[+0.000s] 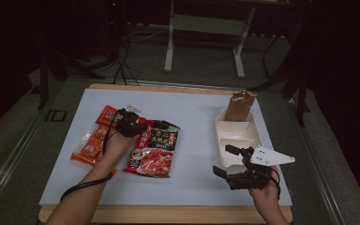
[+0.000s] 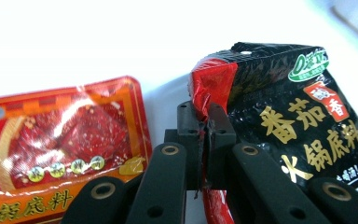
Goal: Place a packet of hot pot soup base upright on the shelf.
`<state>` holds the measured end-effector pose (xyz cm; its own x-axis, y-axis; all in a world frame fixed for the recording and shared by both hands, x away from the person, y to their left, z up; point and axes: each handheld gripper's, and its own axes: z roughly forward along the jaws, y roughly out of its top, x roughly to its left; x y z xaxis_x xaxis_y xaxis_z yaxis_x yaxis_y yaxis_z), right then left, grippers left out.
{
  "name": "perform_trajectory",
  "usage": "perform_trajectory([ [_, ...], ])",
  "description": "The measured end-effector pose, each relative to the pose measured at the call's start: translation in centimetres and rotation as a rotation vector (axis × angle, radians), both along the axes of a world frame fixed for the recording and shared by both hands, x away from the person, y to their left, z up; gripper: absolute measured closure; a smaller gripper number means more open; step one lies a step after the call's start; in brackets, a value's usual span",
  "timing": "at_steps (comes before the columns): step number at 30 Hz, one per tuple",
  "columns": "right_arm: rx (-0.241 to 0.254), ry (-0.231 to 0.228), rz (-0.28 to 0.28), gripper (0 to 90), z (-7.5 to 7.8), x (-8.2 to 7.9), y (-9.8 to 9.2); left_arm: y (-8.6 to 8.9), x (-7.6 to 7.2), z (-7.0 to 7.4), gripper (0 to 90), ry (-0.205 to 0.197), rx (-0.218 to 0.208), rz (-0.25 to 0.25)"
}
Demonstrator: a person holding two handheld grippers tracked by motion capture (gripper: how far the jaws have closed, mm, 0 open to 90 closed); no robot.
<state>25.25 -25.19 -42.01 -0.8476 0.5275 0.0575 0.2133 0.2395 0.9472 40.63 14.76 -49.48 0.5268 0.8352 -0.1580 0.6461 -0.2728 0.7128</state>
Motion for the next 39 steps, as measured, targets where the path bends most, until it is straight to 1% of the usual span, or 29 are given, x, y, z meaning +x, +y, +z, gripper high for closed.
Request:
perform_trajectory([
  [1, -0.003, -0.002, -0.003, 14.5, 0.0, 0.0, 0.0, -0.1, -0.2, 0.3, 87.8, -0.011, 0.005, -0.001],
  [2, -0.003, -0.002, -0.003, 14.5, 0.0, 0.0, 0.0, -0.1, -0.2, 0.3, 87.8, -0.011, 0.005, -0.001],
  [3, -0.007, -0.005, -0.006, 14.4, 0.0, 0.0, 0.0, -0.1, -0.5, 0.8, 87.8, -0.023, -0.005, -0.009],
  [5, 0.007, 0.000, -0.006, 14.5, 0.1, 0.0, -0.1, -0.3, -0.8, 1.3, 87.8, -0.039, 0.002, -0.016],
  [7, 0.014, 0.004, -0.005, 14.5, 0.1, 0.0, -0.1, -0.3, -1.1, 1.8, 87.8, -0.046, -0.010, -0.028],
  [8, 0.014, 0.004, -0.005, 14.5, 0.1, 0.0, -0.1, -0.3, -1.1, 1.8, 87.9, -0.046, -0.010, -0.028],
  [9, 0.016, 0.006, -0.003, 14.5, 0.1, 0.0, -0.2, -0.4, -1.5, 2.4, 87.9, -0.067, 0.001, -0.041],
  [11, 0.019, 0.007, -0.003, 14.9, 0.2, -0.1, -0.2, -0.5, -1.9, 2.7, 88.0, -0.079, -0.008, -0.046],
  [14, 0.017, 0.006, -0.014, 15.1, 0.3, -0.1, -0.3, -0.7, -2.5, 3.4, 88.1, -0.112, 0.001, -0.058],
  [16, 0.027, 0.004, -0.020, 15.2, 0.3, -0.1, -0.4, -0.9, -2.9, 3.7, 88.2, -0.126, 0.001, -0.064],
  [17, 0.026, 0.005, -0.023, 16.5, 0.3, -0.1, -0.5, -1.1, -3.1, 3.9, 88.2, -0.135, -0.007, -0.068],
  [18, 0.027, 0.005, -0.025, 16.7, 0.4, 0.0, -0.5, -1.1, -3.2, 4.1, 88.1, -0.138, -0.008, -0.073],
  [19, 0.032, 0.003, -0.028, 16.9, 0.4, -0.1, -0.5, -1.3, -3.4, 4.4, 88.2, -0.152, -0.005, -0.082],
  [20, 0.032, 0.003, -0.028, 16.9, 0.4, -0.1, -0.5, -1.3, -3.4, 4.4, 88.1, -0.152, -0.005, -0.082],
  [21, 0.036, 0.004, -0.030, 18.8, 0.5, -0.1, -0.6, -1.7, -3.9, 4.8, 88.1, -0.174, -0.006, -0.101],
  [24, 0.038, -0.012, -0.029, 19.6, 0.8, -0.3, -0.8, -2.1, -4.6, 5.3, 88.1, -0.196, -0.010, -0.119],
  [25, 0.042, -0.013, -0.026, 19.6, 0.9, -0.3, -0.8, -2.2, -4.8, 5.5, 88.1, -0.200, -0.020, -0.121],
  [26, 0.044, -0.012, -0.025, 19.5, 0.9, -0.3, -0.9, -2.4, -5.1, 5.7, 88.1, -0.209, -0.019, -0.131],
  [29, 0.034, -0.039, -0.031, 16.6, 1.0, -0.3, -0.9, -2.9, -6.1, 6.3, 88.2, -0.244, -0.009, -0.155],
  [30, 0.024, -0.052, -0.037, 15.9, 1.0, -0.3, -0.9, -3.1, -6.4, 6.6, 88.1, -0.256, -0.002, -0.163],
  [31, 0.018, -0.070, -0.045, 15.3, 1.1, -0.4, -0.9, -3.2, -6.7, 6.8, 88.2, -0.267, -0.003, -0.171],
  [32, 0.018, -0.077, -0.043, 14.2, 1.1, -0.4, -0.9, -3.3, -7.0, 7.0, 88.1, -0.282, -0.005, -0.181],
  [34, 0.004, -0.079, -0.053, 14.0, 1.2, -0.4, -0.8, -3.5, -7.6, 7.4, 88.0, -0.301, -0.011, -0.192],
  [36, 0.005, -0.069, -0.047, 14.0, 1.2, -0.4, -0.8, -3.6, -8.0, 7.8, 88.0, -0.314, -0.020, -0.205],
  [37, 0.005, -0.067, -0.052, 14.0, 1.2, -0.4, -0.8, -3.6, -8.3, 8.0, 88.0, -0.326, -0.019, -0.204],
  [38, 0.005, -0.063, -0.057, 14.0, 1.2, -0.4, -0.7, -3.6, -8.5, 8.2, 88.0, -0.333, -0.030, -0.215],
  [39, 0.002, -0.063, -0.067, 13.5, 1.1, -0.4, -0.7, -3.7, -8.8, 8.3, 88.0, -0.344, -0.035, -0.213],
])
